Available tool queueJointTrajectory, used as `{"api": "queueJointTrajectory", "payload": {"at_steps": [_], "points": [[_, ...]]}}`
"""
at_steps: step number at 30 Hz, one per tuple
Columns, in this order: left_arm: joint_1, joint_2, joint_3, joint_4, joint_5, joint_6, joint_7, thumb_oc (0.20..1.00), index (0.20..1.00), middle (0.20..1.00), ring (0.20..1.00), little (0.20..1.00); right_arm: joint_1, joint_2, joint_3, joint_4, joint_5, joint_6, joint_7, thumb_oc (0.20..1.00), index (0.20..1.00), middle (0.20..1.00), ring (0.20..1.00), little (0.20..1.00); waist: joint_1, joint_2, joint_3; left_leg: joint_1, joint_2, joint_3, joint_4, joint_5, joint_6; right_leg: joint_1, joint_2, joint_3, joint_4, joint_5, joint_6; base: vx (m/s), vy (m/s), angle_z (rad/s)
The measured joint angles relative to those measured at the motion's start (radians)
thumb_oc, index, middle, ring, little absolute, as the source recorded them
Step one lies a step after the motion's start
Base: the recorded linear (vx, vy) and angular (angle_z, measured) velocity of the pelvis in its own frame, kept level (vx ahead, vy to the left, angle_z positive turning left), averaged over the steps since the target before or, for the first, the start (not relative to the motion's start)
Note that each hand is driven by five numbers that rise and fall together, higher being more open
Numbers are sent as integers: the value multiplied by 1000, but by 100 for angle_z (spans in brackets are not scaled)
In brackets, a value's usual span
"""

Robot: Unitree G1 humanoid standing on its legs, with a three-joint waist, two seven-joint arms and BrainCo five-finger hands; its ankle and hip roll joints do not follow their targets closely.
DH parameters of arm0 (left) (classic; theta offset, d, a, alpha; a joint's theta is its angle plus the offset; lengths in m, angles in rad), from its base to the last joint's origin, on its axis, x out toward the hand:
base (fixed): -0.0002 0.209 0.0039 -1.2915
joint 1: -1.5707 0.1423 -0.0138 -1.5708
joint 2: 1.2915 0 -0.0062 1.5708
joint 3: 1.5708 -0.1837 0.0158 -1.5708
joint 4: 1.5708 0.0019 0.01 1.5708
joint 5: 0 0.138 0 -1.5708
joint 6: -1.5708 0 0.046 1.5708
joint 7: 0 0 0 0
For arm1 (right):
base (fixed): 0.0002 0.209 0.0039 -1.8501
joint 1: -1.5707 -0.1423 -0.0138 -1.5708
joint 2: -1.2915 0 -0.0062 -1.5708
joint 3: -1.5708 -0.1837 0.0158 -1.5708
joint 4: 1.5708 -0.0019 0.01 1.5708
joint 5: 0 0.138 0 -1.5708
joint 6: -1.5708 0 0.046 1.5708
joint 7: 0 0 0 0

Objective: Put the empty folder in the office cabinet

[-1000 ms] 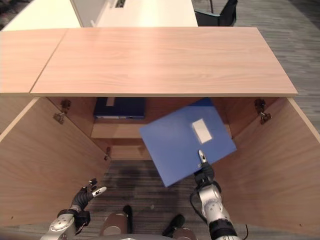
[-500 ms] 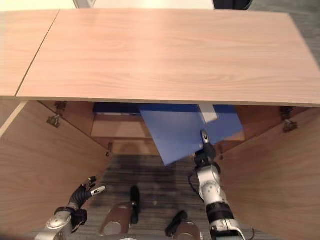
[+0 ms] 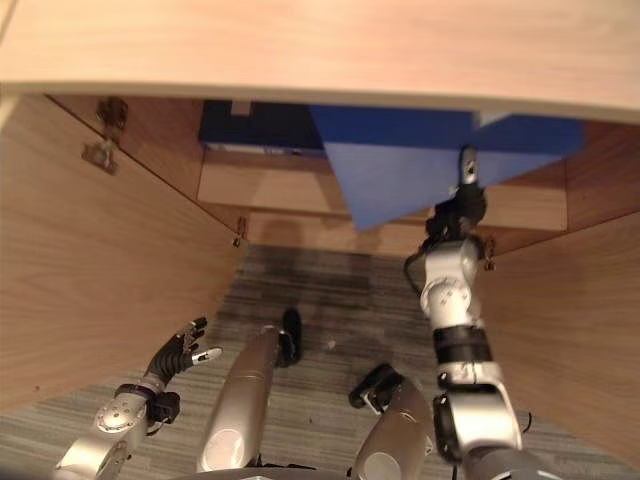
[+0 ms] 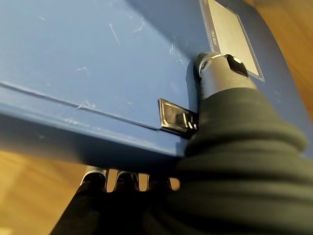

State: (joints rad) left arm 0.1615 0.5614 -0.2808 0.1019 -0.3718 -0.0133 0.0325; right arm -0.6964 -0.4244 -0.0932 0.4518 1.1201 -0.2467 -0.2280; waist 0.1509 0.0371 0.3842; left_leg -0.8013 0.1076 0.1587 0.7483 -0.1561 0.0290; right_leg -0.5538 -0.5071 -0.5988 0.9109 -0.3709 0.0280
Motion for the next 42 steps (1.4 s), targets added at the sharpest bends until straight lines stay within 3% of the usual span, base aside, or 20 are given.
{"api": "queueJointTrajectory", "payload": {"at_steps": [8,13,15,21,26,36,42], "points": [[-50,6,-14,-104,-56,-30,19,1000,1000,1000,1000,1000,-73,-23,-26,7,0,-72,-13,200,200,200,200,200,-4,-8,20,-181,15,-4,151,-27,20,-182,-54,44,179,-60,-31,-15,-8,4],[-62,6,-15,-112,-84,-32,45,1000,1000,1000,1000,1000,-83,16,-96,55,90,-122,-36,200,200,200,200,200,-5,-3,6,-289,24,0,278,-74,37,-292,-95,90,302,-107,-41,12,10,1],[-55,2,-15,-107,-97,-32,69,1000,1000,1000,1000,1000,-118,11,-104,147,109,-124,-66,200,200,200,200,200,-4,-1,-31,-322,30,0,299,-85,42,-318,-95,93,313,-111,-39,8,-5,-5],[-52,-1,-15,-106,-132,-41,105,1000,1000,1000,1000,1000,-135,10,-83,219,107,-121,-99,200,200,200,200,200,3,-3,-87,-320,30,4,298,-92,50,-312,-94,89,302,-112,-36,0,0,0],[-45,7,-38,-104,-133,-41,119,1000,1000,1000,1000,1000,-344,-51,-69,554,113,-110,-160,200,200,200,200,200,23,0,-100,-296,29,-1,290,-94,47,-281,-94,78,295,-114,-34,16,-2,2],[-17,52,-70,-93,-172,-39,125,1000,1000,1000,1000,1000,-507,-185,18,696,116,-28,-166,200,200,200,200,200,83,1,-100,-283,14,-29,273,-87,36,-229,-95,31,283,-128,-33,20,-22,8],[3,56,-71,-93,-173,-39,127,1000,1000,1000,1000,1000,-538,-190,24,702,118,-26,-165,200,200,200,200,200,98,4,-98,-293,14,-35,273,-85,33,-229,-97,19,285,-135,-33,1,0,1]]}}
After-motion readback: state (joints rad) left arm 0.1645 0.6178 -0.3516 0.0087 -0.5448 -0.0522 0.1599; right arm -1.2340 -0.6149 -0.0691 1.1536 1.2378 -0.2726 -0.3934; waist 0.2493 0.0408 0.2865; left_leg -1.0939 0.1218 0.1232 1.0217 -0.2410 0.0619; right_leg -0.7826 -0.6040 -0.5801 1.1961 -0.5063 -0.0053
